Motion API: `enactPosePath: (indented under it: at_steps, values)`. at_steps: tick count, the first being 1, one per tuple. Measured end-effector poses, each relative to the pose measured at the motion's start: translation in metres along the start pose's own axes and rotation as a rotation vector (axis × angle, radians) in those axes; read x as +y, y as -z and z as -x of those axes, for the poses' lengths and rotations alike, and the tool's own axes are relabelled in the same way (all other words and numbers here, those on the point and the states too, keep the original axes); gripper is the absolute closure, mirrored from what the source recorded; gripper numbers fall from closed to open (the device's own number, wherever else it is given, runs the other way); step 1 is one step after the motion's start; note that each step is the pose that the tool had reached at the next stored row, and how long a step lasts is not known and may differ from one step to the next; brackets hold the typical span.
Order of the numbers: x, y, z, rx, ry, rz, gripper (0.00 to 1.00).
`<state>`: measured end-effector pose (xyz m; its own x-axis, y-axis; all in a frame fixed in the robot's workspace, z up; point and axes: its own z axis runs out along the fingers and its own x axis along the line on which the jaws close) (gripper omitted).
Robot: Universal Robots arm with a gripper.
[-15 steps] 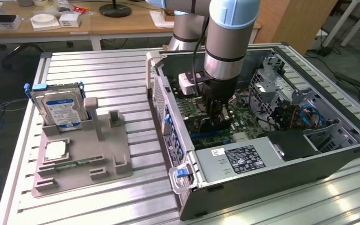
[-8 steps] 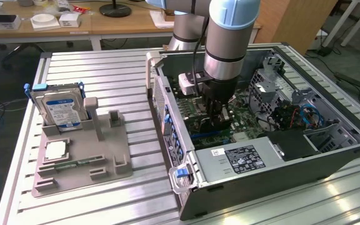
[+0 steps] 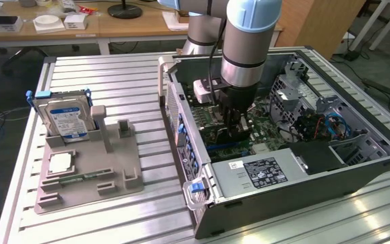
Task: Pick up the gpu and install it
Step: 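Insert the gpu into the slot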
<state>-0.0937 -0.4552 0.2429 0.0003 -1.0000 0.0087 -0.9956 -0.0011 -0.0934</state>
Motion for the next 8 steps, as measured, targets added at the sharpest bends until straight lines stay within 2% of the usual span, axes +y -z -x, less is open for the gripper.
enactPosePath:
  at_steps: [8]
  values:
    - [0.0003,-0.0021,0.0,0.0,0.0,0.0,0.74]
